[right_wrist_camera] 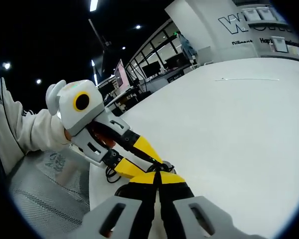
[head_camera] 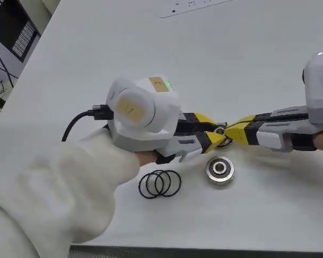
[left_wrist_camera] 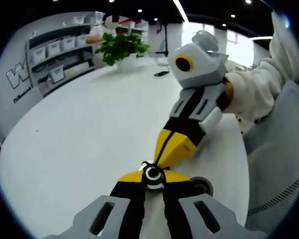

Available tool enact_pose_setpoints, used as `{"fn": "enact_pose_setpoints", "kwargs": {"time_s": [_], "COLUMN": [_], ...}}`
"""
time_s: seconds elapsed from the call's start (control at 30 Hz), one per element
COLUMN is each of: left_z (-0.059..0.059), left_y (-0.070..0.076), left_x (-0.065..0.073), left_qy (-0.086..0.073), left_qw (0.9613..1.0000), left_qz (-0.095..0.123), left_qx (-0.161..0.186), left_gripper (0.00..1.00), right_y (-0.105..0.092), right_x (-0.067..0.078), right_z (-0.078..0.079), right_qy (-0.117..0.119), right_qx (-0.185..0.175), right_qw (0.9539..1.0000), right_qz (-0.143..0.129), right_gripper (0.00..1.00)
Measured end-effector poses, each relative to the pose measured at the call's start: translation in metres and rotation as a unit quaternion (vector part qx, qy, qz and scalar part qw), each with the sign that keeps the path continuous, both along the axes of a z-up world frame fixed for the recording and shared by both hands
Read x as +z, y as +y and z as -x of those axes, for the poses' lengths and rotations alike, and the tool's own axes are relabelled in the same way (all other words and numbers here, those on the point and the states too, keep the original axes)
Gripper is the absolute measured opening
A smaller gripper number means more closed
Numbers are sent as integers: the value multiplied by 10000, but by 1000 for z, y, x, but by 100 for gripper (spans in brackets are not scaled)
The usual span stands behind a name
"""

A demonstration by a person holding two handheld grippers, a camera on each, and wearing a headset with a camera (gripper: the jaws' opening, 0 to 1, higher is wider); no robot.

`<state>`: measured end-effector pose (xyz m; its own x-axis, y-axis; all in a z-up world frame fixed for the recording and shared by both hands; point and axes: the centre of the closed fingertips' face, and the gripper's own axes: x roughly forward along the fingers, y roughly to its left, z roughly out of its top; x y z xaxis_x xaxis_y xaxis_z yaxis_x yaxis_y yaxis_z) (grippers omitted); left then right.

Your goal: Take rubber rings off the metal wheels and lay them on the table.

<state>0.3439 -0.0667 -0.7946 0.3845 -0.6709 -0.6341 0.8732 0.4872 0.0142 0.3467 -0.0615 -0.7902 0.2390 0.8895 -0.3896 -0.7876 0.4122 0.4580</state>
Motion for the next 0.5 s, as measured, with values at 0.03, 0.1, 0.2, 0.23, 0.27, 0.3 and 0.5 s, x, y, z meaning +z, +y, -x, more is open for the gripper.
{"fn": "enact_pose_setpoints", "kwargs": {"time_s": [0.03,0.1,0.2,0.23,0.27,0.3,0.5], "left_z": [0,0,1,1,1,1,1], "left_y": [0,0,-1,-1,-1,-1,-1], "left_x": [0,0,0,0,0,0,-1], "left_qy": [-2,-3,-10,-11,-15,-16,-132], "left_qw": [10000,10000,10000,10000,10000,10000,9999], "left_qz": [-3,-8,-17,-17,-21,-23,-93], "left_qx": [1,8,6,7,4,4,-56], "left_gripper": [13,13,13,13,13,13,13], "right_y": [0,0,1,1,1,0,0], "right_x": [0,0,0,0,0,-1,3], "right_z": [0,0,0,1,0,0,-1], "right_qy": [-2,-8,-62,-68,-69,-68,123], "right_qx": [3,9,46,47,43,34,-39], "right_qw": [10000,10000,10000,10000,10000,10000,9996], "right_qz": [-4,-9,2,9,10,12,-232], "right_gripper": [0,0,0,0,0,0,0]}}
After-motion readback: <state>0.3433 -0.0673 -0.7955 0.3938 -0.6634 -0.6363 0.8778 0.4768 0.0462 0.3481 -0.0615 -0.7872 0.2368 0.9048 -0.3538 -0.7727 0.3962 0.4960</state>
